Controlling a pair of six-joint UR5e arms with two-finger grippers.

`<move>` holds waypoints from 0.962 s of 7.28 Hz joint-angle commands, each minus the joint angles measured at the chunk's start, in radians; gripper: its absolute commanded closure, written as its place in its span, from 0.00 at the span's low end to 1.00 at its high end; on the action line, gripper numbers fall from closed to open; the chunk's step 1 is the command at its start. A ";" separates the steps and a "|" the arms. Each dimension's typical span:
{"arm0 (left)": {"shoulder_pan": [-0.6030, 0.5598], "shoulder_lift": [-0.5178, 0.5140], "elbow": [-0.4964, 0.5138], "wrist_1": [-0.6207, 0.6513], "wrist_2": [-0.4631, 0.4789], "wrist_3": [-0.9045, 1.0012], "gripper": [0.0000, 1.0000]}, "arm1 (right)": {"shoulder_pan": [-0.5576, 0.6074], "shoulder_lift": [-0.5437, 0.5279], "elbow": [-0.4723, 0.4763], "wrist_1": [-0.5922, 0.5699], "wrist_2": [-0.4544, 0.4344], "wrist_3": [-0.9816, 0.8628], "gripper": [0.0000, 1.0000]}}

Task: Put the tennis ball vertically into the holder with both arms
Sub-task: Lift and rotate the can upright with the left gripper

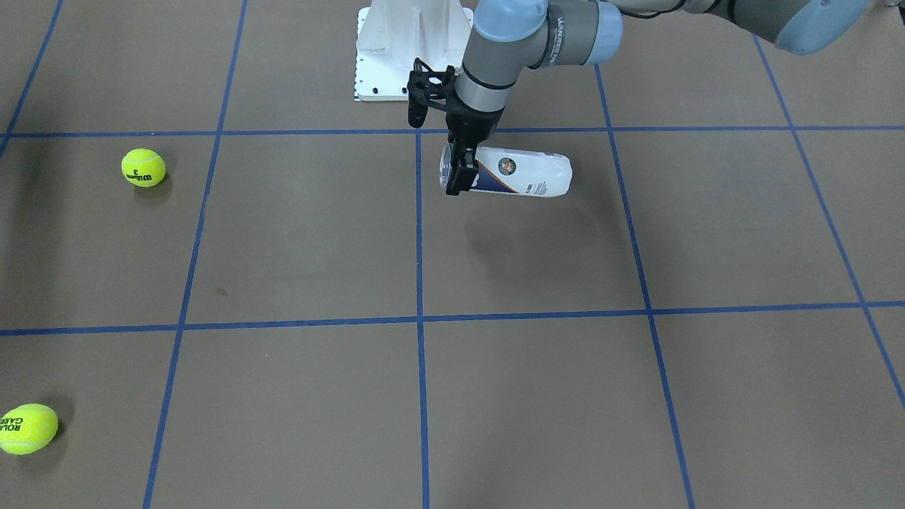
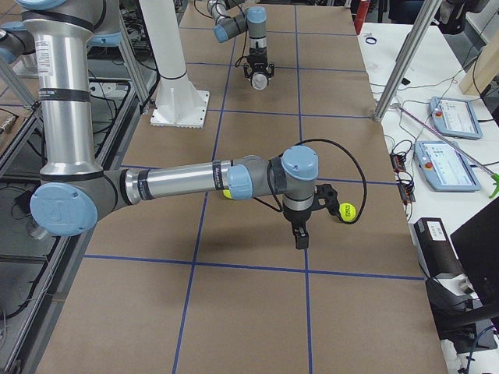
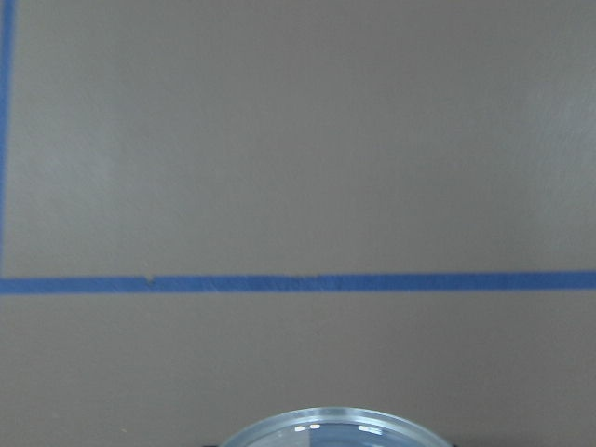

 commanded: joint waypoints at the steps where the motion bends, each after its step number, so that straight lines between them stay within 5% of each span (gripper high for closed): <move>1: -0.024 -0.002 -0.005 -0.270 -0.048 -0.166 0.28 | 0.000 0.000 0.001 0.001 0.000 0.000 0.00; 4: -0.027 -0.004 0.093 -0.776 -0.033 -0.390 0.29 | 0.000 0.000 0.003 0.001 0.000 0.000 0.00; 7: -0.022 -0.049 0.262 -1.234 0.138 -0.558 0.30 | 0.000 0.000 0.007 0.001 0.000 0.000 0.00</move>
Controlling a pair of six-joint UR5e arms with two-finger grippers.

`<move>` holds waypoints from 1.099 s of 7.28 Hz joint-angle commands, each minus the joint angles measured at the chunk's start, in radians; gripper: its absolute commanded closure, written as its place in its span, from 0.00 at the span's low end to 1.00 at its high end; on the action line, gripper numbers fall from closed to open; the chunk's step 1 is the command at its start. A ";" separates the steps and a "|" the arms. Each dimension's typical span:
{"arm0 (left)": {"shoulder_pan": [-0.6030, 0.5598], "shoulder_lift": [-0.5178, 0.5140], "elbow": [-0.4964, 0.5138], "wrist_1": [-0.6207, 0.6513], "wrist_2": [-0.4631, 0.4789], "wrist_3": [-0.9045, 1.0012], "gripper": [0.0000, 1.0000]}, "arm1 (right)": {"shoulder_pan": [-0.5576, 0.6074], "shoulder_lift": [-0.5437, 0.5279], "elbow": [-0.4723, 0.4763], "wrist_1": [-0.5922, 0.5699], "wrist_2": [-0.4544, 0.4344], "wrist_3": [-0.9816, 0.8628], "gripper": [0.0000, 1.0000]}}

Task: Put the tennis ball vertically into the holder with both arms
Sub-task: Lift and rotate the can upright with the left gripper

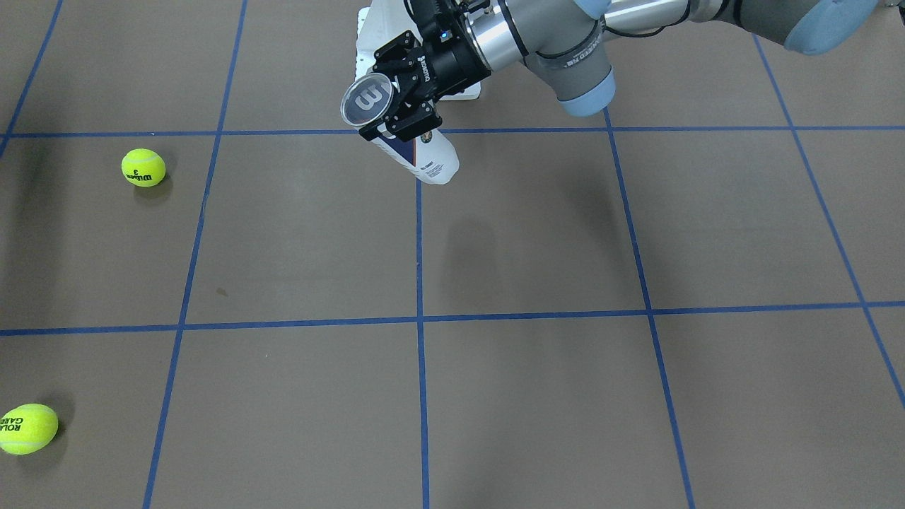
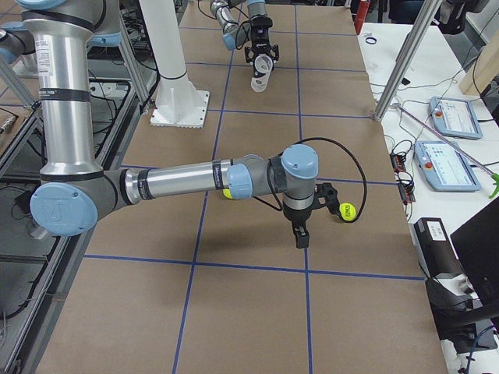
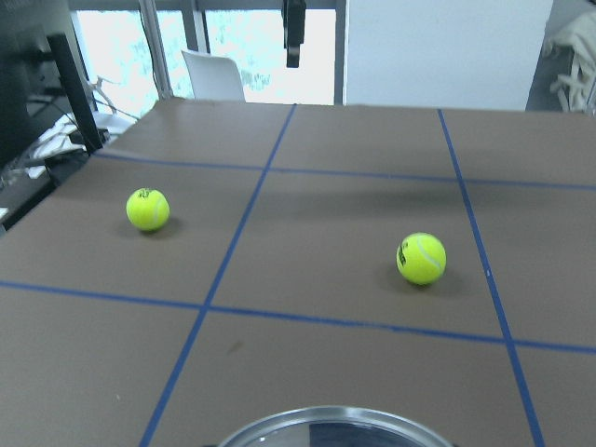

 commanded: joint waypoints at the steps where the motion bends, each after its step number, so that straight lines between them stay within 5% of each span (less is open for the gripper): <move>1: 0.005 -0.036 0.115 -0.279 0.158 -0.123 0.31 | 0.000 0.000 0.003 0.000 0.000 0.000 0.00; 5: 0.008 -0.120 0.480 -0.703 0.369 -0.156 0.30 | 0.000 0.000 0.009 0.000 0.000 0.000 0.00; 8: 0.037 -0.090 0.553 -0.722 0.362 -0.148 0.30 | 0.000 0.000 0.011 0.000 0.000 0.000 0.00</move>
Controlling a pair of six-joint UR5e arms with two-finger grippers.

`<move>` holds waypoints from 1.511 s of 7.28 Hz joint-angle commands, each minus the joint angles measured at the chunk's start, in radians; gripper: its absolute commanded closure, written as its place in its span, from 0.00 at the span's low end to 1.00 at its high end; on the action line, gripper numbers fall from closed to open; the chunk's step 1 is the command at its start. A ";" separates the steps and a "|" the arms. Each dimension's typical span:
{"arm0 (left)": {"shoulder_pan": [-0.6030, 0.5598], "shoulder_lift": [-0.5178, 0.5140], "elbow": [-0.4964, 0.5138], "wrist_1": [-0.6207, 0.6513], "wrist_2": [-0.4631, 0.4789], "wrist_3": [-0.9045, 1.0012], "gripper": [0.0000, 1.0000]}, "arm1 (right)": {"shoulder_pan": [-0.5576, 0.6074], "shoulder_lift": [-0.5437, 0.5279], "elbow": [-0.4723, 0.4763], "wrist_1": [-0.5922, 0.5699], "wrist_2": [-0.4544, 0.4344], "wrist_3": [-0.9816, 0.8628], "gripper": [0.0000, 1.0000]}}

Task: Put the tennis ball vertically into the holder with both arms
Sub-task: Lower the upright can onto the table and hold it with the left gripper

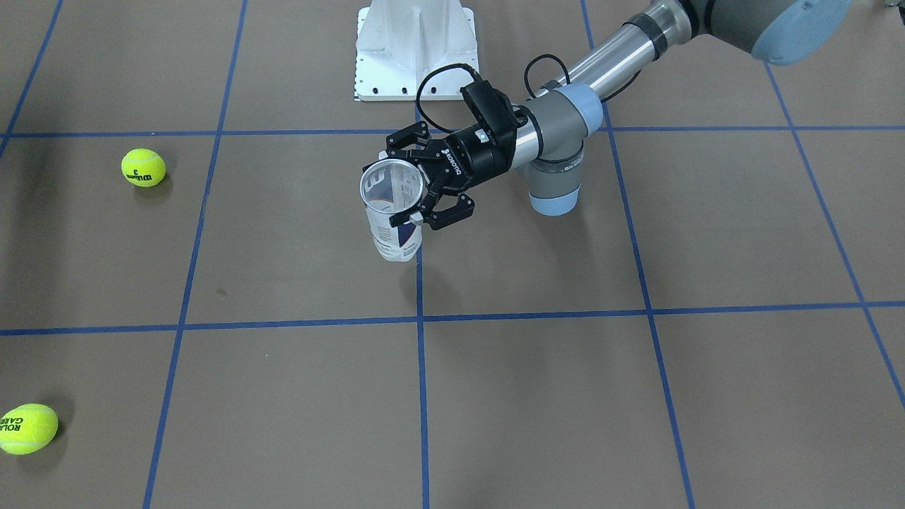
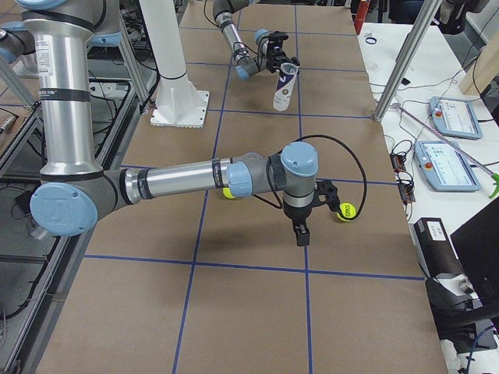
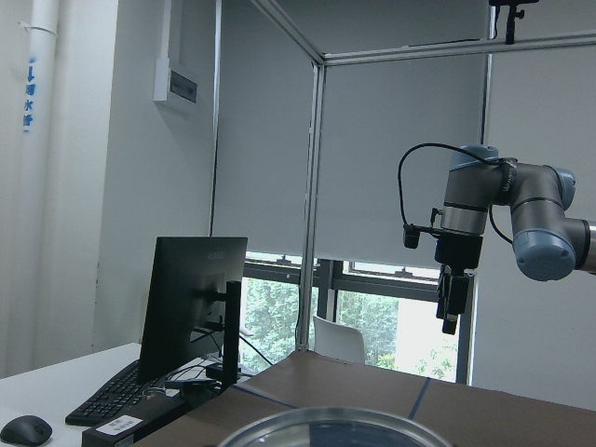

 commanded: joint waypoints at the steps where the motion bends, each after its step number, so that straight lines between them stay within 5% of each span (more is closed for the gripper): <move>1: 0.032 0.015 0.023 -0.016 0.004 0.009 0.30 | 0.000 0.000 0.000 0.000 0.000 0.000 0.00; 11: 0.047 0.014 0.075 -0.048 0.005 0.079 0.12 | 0.000 0.000 0.000 0.000 0.000 0.000 0.00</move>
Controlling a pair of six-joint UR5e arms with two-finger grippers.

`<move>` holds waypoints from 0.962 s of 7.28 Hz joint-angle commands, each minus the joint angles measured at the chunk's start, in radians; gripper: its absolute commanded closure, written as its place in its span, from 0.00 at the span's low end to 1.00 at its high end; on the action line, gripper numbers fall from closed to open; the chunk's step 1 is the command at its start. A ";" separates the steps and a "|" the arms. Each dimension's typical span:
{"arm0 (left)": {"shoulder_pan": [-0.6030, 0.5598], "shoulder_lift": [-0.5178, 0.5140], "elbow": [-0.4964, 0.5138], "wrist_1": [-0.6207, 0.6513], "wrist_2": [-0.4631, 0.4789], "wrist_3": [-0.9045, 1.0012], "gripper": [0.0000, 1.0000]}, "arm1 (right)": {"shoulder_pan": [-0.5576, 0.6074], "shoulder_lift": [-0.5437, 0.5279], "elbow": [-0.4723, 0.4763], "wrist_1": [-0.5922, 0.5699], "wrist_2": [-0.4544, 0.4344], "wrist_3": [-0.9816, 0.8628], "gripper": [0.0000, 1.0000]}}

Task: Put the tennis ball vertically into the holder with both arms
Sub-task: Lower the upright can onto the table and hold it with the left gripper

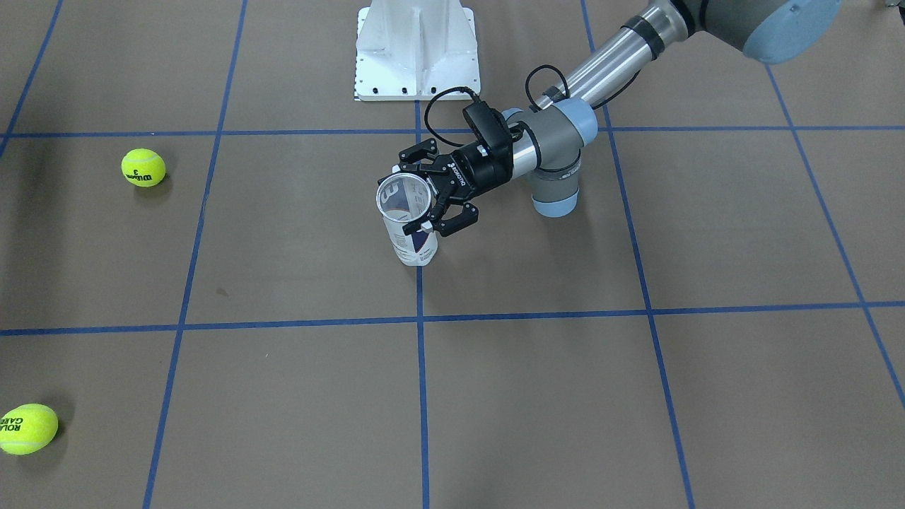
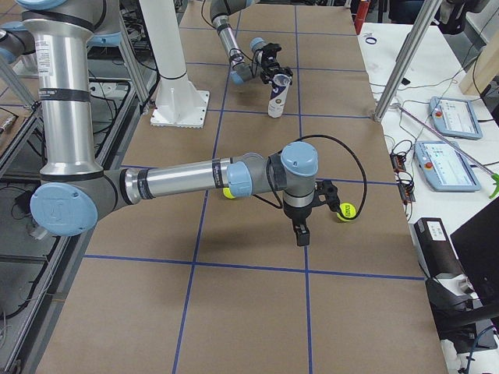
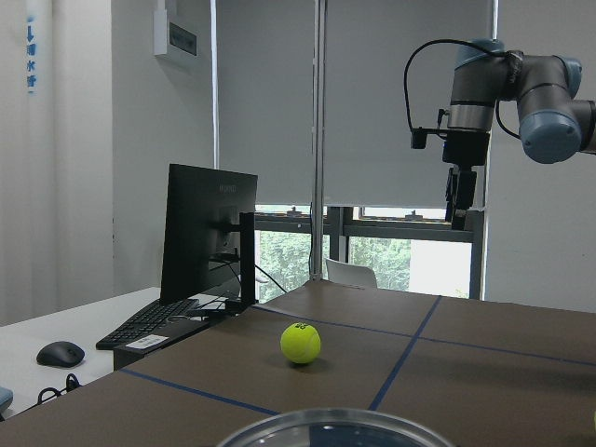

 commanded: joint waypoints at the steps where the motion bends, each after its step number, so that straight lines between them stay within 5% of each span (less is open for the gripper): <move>1: 0.003 0.000 0.002 0.000 0.000 0.000 0.08 | 0.000 0.000 0.000 0.000 0.000 0.000 0.00; 7: 0.008 0.017 0.002 0.000 0.000 0.000 0.01 | 0.000 0.000 0.003 0.000 0.000 0.000 0.00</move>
